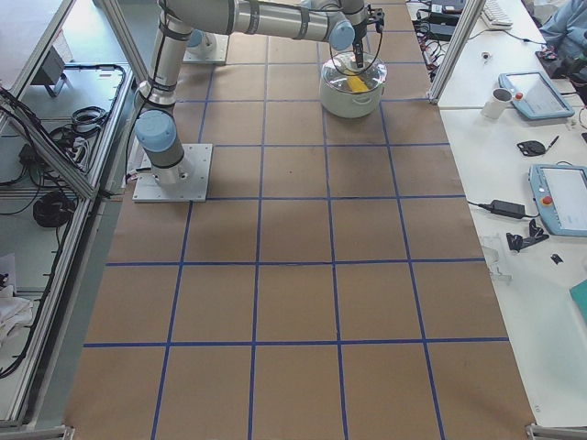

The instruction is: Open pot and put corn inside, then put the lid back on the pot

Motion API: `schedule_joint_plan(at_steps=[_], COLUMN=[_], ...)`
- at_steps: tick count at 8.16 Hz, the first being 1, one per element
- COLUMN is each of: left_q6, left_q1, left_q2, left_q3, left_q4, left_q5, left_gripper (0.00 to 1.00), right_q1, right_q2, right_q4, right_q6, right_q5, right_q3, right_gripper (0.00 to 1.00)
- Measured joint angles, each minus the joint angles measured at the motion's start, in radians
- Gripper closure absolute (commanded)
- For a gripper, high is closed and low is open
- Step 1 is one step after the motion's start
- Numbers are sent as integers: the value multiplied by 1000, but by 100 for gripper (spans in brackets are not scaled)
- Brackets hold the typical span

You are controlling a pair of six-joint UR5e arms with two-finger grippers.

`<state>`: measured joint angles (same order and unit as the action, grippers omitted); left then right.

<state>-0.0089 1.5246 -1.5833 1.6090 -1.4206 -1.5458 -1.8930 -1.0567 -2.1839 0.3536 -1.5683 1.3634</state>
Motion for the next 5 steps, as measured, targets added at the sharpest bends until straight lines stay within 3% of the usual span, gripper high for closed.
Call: schedule_joint_plan(at_steps=[5], left_q6=[-25], left_q1=[0], left_q2=[10], left_q3=[2], left_q4=[-2], left_q5=[31], left_gripper=[0], right_q1=[0], right_q2=[-1], right_q4=[17], right_q6=[14], right_q5=[6], right_q3=[1], right_gripper=[73])
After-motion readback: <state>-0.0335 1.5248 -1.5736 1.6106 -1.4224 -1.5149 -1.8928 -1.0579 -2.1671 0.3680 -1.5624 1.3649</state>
